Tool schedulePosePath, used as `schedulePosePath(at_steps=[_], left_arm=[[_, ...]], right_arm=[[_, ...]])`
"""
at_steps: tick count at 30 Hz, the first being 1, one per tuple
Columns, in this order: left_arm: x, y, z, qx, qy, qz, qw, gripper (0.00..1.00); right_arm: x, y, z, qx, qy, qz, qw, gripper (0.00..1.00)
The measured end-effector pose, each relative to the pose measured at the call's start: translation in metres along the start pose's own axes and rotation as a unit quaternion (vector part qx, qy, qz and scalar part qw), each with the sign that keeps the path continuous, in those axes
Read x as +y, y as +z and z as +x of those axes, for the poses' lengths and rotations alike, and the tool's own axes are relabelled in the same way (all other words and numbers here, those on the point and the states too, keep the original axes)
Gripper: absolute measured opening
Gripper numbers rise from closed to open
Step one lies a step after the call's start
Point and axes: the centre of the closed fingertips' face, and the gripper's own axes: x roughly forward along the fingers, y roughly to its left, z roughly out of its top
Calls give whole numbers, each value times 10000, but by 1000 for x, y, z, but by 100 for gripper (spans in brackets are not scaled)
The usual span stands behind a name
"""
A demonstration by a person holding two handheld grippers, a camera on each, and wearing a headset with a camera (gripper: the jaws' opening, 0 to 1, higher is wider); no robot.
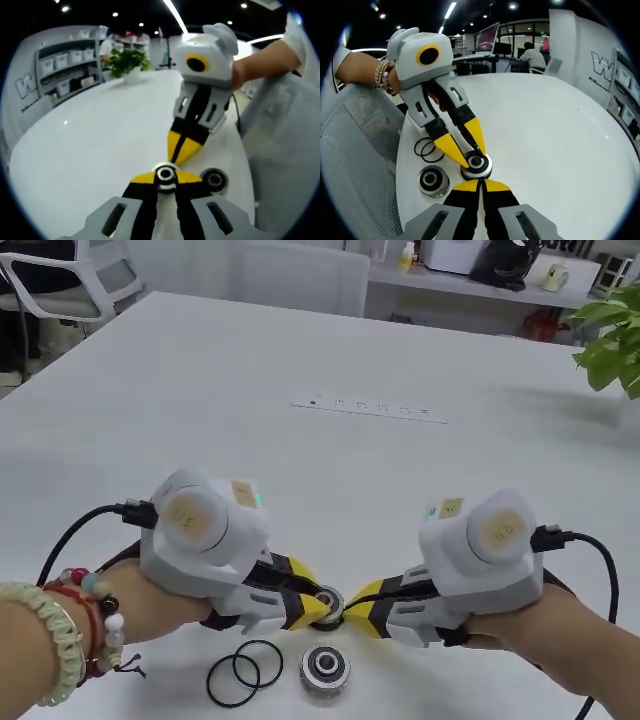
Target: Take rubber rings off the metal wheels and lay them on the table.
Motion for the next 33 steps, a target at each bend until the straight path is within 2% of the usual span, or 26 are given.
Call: schedulePosePath(at_steps=[6,10,12,14,17,20,21,22,25,26,27,28,29,30,33], left_arm=[[0,0,0,5,4,29,10000,14],[0,0,0,6,4,42,10000,14],[0,0,0,8,6,48,10000,14],[0,0,0,7,3,50,10000,14],[0,0,0,7,3,49,10000,14],[0,0,0,2,-3,46,10000,14],[-1,0,1,-2,-5,45,10000,14],[-1,0,1,-4,-5,44,10000,14],[-1,0,0,-19,-10,41,10000,14],[-1,0,0,-25,-11,41,10000,14],[-1,0,0,-34,-14,34,10000,14],[-1,0,0,-39,-17,34,10000,14],[-1,0,0,-47,-18,72,10000,14],[-1,0,0,-49,-16,79,10000,14],[-1,0,0,-50,-15,81,10000,14]], right_arm=[[-4,-1,-1,30,-39,576,9983,0],[-7,0,-5,-81,-31,1296,9915,0],[-8,0,-7,-160,9,1358,9906,0],[-6,0,-6,-182,17,1727,9848,0],[-8,-1,-6,-197,11,1892,9817,0],[-7,-2,-6,-215,25,2200,9753,0],[-6,-2,-6,-197,10,2479,9686,0],[-7,-2,-6,-191,-3,2590,9657,0],[-8,-1,-8,-231,27,2646,9641,0],[-7,0,-8,-274,51,2706,9623,0],[-7,2,-9,-360,89,2804,9592,0],[-7,7,-9,-510,153,3149,9476,0],[-8,6,-10,-490,130,3238,9448,0],[-8,5,-10,-470,124,3167,9473,0],[-8,5,-9,-474,124,3129,9485,0]])
